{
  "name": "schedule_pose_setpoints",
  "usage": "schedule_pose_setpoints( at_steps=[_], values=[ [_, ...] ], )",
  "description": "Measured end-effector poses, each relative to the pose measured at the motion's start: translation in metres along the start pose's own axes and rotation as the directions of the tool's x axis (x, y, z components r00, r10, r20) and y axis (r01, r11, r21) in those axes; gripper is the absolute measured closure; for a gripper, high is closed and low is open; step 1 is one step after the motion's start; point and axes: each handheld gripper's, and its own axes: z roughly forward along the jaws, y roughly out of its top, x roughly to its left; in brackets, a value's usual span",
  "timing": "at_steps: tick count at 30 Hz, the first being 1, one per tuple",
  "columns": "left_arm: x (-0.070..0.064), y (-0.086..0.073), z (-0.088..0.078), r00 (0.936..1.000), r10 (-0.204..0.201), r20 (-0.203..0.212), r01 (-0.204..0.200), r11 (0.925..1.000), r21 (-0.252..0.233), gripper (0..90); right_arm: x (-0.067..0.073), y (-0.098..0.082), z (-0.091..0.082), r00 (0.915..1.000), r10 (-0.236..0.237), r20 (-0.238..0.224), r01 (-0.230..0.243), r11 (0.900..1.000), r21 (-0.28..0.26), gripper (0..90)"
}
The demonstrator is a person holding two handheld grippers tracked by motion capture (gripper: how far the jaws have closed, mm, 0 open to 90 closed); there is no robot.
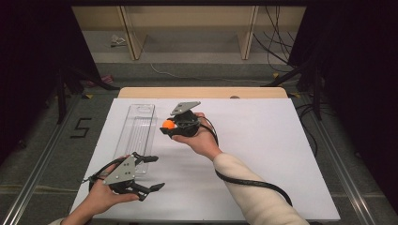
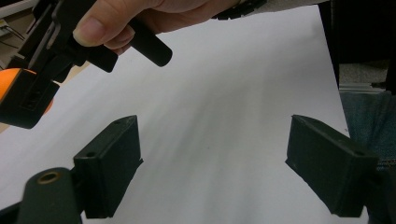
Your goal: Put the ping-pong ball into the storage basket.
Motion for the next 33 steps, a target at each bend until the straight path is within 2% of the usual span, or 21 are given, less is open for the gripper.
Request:
schedule_pose_setpoints(
  at_steps=[33],
  values=[
    [0.000, 0.000, 0.000, 1.0000, 0.000, 0.004, 0.000, 1.0000, -0.002, 17.3, 0.002, 0.012, 0.010, 0.9999, -0.009, -0.005, 0.009, 1.000, 0.007, 51.6]
  ],
)
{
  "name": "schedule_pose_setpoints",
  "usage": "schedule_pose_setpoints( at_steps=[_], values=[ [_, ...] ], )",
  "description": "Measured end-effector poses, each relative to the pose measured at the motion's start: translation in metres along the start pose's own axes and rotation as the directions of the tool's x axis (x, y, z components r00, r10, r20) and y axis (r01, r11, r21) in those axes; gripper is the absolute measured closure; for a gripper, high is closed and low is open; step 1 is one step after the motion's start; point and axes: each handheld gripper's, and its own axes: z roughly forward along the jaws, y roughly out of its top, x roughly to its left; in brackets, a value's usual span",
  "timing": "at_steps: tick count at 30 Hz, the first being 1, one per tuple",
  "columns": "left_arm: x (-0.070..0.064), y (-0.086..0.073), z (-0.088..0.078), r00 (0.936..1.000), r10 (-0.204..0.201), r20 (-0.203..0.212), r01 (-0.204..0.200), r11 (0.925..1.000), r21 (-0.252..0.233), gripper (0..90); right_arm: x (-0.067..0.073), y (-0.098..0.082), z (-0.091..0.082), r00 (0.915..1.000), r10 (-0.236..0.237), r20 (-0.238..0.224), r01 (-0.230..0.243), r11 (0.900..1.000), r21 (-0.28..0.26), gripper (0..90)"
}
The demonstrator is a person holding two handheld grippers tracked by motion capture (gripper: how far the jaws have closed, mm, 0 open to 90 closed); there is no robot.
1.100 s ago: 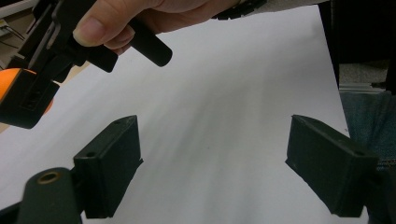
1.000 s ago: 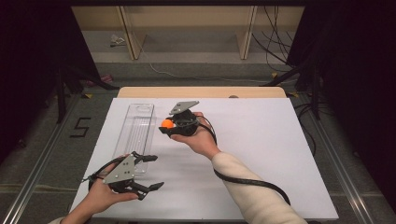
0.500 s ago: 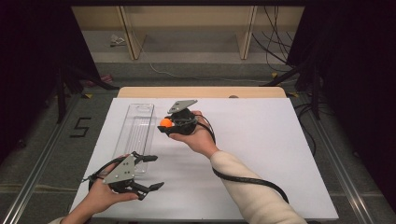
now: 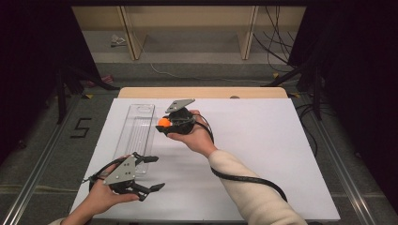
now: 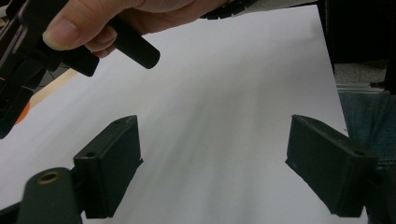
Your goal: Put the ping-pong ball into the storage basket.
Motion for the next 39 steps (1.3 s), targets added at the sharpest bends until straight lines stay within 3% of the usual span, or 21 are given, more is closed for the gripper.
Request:
schedule_pose_setpoints(
  at_steps=[39],
  values=[
    [-0.001, 0.000, 0.000, 1.0000, 0.005, 0.006, -0.005, 1.0000, 0.004, 17.5, 0.000, 0.015, 0.014, 0.9999, -0.012, -0.005, 0.012, 1.000, 0.006, 51.5]
  ],
)
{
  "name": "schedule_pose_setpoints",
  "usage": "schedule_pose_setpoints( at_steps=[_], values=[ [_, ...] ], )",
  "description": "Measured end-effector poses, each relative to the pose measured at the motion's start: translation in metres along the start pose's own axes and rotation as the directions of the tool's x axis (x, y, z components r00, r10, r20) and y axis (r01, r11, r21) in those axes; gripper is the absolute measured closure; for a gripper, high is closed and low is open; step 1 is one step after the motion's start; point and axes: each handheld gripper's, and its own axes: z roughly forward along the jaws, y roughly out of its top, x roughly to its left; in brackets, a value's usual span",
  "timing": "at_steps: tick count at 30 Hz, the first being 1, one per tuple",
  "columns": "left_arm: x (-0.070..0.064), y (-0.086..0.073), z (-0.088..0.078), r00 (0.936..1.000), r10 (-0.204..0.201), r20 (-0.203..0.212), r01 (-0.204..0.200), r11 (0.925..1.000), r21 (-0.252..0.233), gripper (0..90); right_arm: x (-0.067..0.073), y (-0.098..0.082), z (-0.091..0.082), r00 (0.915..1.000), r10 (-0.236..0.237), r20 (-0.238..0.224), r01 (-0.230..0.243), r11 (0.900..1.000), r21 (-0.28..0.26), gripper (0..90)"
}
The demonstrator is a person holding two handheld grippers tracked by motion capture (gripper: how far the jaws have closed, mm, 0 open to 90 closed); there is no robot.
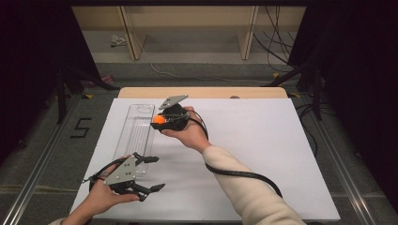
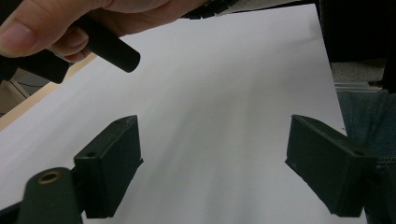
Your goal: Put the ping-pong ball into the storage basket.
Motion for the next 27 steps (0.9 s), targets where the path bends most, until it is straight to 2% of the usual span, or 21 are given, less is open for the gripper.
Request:
schedule_pose_setpoints(
  at_steps=[27],
  values=[
    [0.000, 0.000, 0.000, 1.0000, 0.001, 0.003, -0.001, 1.0000, 0.001, 17.5, 0.002, 0.008, 0.012, 0.9999, -0.005, -0.009, 0.005, 1.000, 0.005, 51.5]
  ],
)
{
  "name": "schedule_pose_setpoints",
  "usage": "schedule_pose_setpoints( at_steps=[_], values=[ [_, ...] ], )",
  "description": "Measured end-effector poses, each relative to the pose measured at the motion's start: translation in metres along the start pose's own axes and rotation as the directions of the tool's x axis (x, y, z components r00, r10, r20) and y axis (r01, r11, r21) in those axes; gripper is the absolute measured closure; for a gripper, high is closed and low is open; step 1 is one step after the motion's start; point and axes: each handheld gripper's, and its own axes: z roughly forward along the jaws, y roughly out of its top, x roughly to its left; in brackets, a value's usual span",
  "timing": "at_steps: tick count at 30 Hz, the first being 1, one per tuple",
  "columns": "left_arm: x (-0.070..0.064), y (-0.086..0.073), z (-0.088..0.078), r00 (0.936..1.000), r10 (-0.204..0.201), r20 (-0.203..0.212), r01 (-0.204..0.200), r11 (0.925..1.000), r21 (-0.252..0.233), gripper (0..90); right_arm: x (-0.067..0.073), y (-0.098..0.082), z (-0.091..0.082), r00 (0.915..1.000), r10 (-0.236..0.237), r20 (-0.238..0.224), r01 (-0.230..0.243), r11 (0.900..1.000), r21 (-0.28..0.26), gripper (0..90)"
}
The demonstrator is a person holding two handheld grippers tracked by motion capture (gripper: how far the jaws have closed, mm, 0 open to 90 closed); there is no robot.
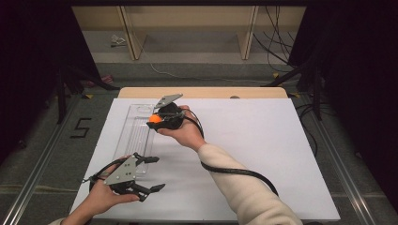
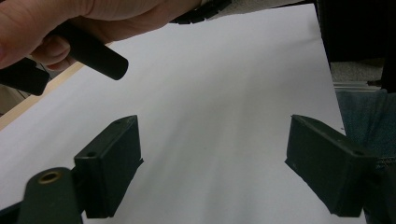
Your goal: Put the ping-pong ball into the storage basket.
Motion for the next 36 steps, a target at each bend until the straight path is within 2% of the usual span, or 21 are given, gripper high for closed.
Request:
schedule_pose_setpoints(
  at_steps=[36],
  values=[
    [0.000, 0.000, 0.000, 1.0000, 0.000, 0.002, 0.000, 1.0000, -0.001, 17.6, 0.004, 0.014, 0.016, 0.9998, -0.012, -0.017, 0.013, 1.000, 0.020, 51.5]
  ],
)
